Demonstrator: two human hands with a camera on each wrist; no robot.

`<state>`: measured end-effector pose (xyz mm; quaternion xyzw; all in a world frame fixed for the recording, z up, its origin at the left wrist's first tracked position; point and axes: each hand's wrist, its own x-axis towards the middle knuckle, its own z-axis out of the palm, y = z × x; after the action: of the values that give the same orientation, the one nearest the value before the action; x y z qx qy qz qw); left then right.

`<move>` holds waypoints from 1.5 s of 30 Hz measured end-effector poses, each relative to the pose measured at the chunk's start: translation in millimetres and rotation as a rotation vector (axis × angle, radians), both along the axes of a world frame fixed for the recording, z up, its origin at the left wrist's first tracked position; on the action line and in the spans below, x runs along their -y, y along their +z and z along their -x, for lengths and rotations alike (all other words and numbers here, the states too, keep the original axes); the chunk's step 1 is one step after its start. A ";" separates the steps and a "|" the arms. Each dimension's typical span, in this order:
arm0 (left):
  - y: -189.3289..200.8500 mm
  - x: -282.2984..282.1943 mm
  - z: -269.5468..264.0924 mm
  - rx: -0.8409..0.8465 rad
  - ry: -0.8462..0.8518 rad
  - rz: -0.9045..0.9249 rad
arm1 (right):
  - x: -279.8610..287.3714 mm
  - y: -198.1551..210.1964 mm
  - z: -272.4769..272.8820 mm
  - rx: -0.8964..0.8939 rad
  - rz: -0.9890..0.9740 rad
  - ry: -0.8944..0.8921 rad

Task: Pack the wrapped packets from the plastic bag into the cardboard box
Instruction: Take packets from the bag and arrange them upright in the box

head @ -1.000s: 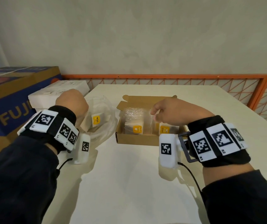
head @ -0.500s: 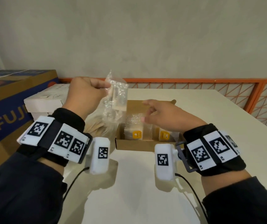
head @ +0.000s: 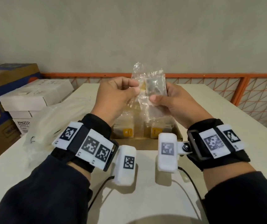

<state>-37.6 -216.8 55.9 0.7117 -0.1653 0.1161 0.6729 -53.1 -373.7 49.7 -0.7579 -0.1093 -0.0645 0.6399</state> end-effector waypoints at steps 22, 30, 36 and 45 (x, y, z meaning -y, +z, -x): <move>-19.1 -6.4 -12.6 -0.124 -0.131 -0.214 | -10.6 -2.1 -7.3 0.189 -0.003 -0.242; -20.4 -11.8 -20.1 -0.081 -0.037 -0.120 | 8.4 2.1 -9.3 0.217 0.065 -0.464; -22.3 -13.5 -24.0 -0.125 0.008 -0.065 | 10.8 3.0 -10.0 0.226 0.180 -0.448; -17.0 -6.6 -17.2 -0.148 -0.030 -0.164 | 0.1 5.8 -4.6 0.302 -0.002 -0.201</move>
<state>-20.4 -210.1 38.9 0.7683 -0.1345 0.0393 0.6246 -48.4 -373.8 55.5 -0.7462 -0.1279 -0.2411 0.6071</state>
